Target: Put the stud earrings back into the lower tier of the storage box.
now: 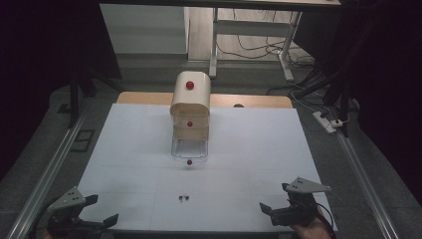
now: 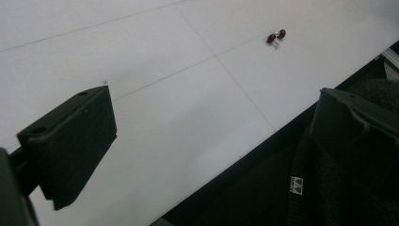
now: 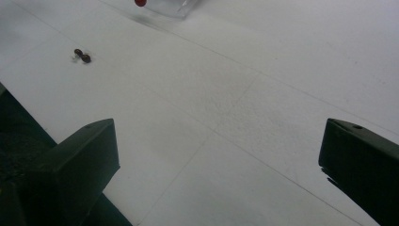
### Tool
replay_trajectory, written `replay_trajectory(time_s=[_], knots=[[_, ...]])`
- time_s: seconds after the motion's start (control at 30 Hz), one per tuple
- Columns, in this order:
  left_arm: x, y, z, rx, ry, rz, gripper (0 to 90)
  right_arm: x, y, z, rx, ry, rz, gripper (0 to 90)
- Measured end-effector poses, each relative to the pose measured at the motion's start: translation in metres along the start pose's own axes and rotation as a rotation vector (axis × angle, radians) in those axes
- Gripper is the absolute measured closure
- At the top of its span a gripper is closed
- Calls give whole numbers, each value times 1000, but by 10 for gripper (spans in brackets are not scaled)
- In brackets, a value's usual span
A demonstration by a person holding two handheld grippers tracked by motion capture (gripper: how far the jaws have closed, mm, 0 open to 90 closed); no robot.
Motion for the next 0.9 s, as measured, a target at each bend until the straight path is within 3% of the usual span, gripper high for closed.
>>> replay_trajectory(time_s=[0.27,0.73,0.9], knots=[[0,-1,0,1,6,-11,14,1,0,4,31,-36,-5,0],[3,-4,2,11,-3,-36,0,1,-2,3,42,-17,-26,0],[7,-5,4,-3,-14,-18,0,1,-3,2,44,-14,-33,0]])
Point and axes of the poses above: each handheld gripper's, and its own axes: y roughly backward along the jaws, x roughly out of its top, z roughly to its right, the point moved 1 cm from there along -y, roughly forward along the jaws, and after that the axes turned 10 degrees about -y, right-handed, at the moved point
